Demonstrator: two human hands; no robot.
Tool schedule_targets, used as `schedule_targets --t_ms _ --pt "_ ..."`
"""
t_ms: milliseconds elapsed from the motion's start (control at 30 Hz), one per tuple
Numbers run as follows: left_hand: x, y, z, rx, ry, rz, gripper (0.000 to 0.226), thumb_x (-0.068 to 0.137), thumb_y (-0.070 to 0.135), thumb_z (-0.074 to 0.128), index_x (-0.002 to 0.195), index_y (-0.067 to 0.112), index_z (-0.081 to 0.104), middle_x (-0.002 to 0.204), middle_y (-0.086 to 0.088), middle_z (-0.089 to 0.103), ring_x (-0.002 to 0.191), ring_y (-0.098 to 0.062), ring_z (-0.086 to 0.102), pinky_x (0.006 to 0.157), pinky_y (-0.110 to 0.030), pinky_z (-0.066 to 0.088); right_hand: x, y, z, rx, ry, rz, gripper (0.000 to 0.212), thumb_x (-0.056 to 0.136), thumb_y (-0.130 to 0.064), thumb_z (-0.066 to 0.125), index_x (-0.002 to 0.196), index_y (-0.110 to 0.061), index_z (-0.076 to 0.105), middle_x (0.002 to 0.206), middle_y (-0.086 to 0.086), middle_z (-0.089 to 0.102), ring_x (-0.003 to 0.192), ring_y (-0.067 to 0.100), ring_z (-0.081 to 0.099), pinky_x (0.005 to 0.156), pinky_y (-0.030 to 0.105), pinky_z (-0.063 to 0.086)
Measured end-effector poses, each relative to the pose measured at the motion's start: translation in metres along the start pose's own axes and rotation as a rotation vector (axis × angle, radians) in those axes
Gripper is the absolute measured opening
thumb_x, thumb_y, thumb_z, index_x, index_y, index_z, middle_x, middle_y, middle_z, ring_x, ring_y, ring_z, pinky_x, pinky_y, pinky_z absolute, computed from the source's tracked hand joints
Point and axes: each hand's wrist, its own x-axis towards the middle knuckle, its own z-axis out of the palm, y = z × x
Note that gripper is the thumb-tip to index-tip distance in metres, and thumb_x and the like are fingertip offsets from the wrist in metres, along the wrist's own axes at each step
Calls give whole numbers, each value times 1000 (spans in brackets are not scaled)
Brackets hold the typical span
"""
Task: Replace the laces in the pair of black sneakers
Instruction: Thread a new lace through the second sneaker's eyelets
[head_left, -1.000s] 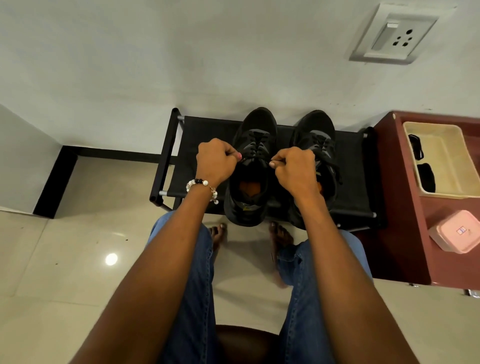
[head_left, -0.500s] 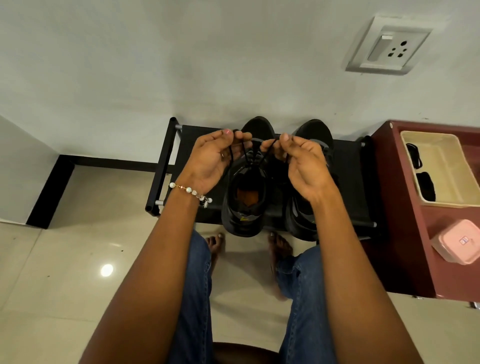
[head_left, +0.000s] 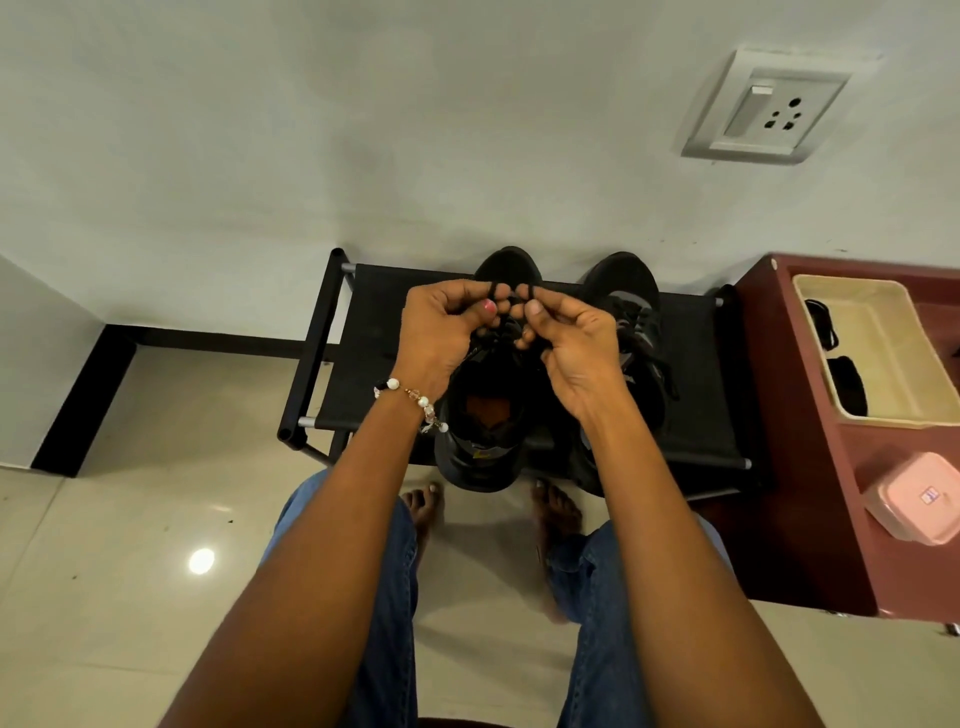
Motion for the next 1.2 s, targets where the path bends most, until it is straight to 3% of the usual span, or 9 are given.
schedule_targets --t_ms 100,233,367,433,567,700,833,1033,1200 --pt "2 1 -2 72 65 10 17 79 -1 73 89 12 69 84 -9 75 82 -19 73 80 -32 57 2 3 -2 35 75 25 15 86 4 66 97 -3 60 83 17 73 54 16 58 56 28 54" --pt "2 5 -1 56 79 -47 30 77 8 78 95 15 54 84 -11 74 72 -23 72 53 -24 51 3 6 1 97 141 24 13 85 0 69 96 4 63 80 16 71 53 15 59 56 27 54" --pt "-1 6 4 23 -37 -40 11 79 7 75 87 9 67 77 -12 73 61 -16 65 49 -20 46 3 9 7 100 200 31 2 86 -1 68 88 -1 69 70 10 68 53 12 57 53 23 52" --pt "-2 6 5 -18 -77 -50 7 81 5 72 87 7 72 75 -11 72 61 -13 63 53 -18 49 4 11 10 98 218 39 10 89 2 63 87 -4 70 69 7 68 56 11 58 55 22 53" --pt "-1 6 5 -56 -71 -90 13 83 6 70 95 3 69 74 -9 72 60 -11 62 56 -17 50 5 12 11 23 86 -1 17 93 5 55 92 -2 71 73 8 69 61 13 62 63 25 55" --pt "2 5 3 -177 -14 -250 40 79 7 75 111 9 52 75 -11 71 56 -12 61 50 -18 47 5 8 5 -183 -92 -94 26 94 11 48 104 0 70 84 7 73 71 12 66 68 21 54" --pt "2 1 5 -262 -31 -288 18 81 8 72 97 1 69 72 -10 69 56 -10 59 49 -15 47 5 2 -2 -356 -249 -158 41 95 14 41 113 -10 68 100 3 73 90 9 65 81 21 52" --pt "1 -2 11 -353 72 -303 5 79 8 74 78 3 71 64 -8 65 52 -11 59 49 -17 50 5 3 0 -142 -234 -72 32 93 13 47 114 -3 66 97 1 75 89 10 67 74 18 51" --pt "2 0 8 -339 68 -307 4 83 7 71 83 4 72 62 -4 65 52 -8 58 53 -17 51 4 2 2 -34 -142 -81 18 85 10 62 99 2 70 89 10 75 77 17 69 69 21 55"
